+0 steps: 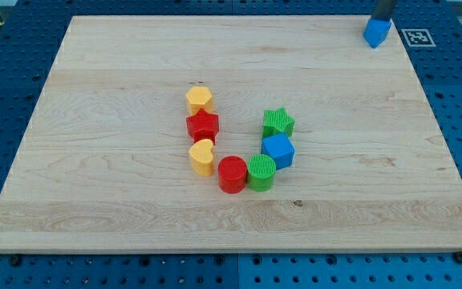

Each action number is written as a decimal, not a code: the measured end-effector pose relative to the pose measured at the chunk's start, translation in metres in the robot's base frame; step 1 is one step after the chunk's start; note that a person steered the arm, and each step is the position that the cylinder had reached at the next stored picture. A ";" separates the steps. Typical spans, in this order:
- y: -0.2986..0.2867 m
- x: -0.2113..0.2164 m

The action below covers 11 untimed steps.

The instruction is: Push the triangle on top of the green star

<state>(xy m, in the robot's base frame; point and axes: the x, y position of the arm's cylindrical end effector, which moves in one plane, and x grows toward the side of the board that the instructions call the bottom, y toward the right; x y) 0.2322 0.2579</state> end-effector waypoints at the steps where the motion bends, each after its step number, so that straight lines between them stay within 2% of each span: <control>1: -0.018 0.030; 3: -0.021 0.100; 5: -0.017 0.134; 8: -0.060 0.151; 11: -0.059 0.174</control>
<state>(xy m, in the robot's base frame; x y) 0.4062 0.1990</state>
